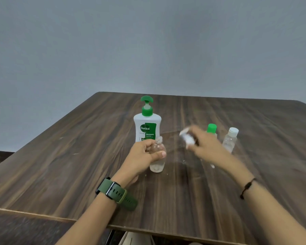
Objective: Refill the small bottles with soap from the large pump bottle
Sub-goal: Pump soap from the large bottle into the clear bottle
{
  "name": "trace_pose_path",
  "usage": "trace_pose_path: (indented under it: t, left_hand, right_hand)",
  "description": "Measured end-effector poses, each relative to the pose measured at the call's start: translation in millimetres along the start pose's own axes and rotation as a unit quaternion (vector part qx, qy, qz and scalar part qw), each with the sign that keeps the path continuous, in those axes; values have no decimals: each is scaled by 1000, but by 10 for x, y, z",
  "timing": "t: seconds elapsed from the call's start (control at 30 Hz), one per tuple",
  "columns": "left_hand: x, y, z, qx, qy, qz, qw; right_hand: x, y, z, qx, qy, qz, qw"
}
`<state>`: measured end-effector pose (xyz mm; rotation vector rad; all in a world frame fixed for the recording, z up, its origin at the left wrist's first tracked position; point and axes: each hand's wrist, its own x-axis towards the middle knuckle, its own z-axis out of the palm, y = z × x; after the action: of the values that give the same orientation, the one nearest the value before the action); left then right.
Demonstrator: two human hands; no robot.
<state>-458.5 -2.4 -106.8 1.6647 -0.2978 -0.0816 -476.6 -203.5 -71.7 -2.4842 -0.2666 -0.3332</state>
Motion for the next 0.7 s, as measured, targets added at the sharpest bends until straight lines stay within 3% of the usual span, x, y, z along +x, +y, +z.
trace_pose_path:
  t: [0.07,0.13,0.27,0.4,0.43,0.57,0.63,0.7]
  left_hand:
    - [-8,-16,-30,-8,19,-1,1000]
    - [-21,-28,-66,-12,35,-2,999]
    - [-37,-53,-135,-34,51,-6,998]
    - [-50,-70,-174,-50,53,-7,997]
    - [-56,-63,-174,-50,54,-7,997]
    - [-90,-24,-168,-59,61,-12,996]
    - [-118,-23,-177,-62,64,-15,996]
    - [-147,-27,-197,-63,69,-14,996]
  right_hand:
    - [-73,160,272,-111,-79,-38,990]
    - [-96,211,395,-188,-89,-60,976]
    - [76,-1,243,-256,-157,3,954]
    - [488,-441,-26,-58,-10,-66,996]
    - [626,-508,-48,12,-18,-81,997]
    - [1034,-561,165,199,-208,-51,956]
    - [1062,-529,342,219,-203,-37,954]
    - [1023,-501,470,238,-129,-28,962]
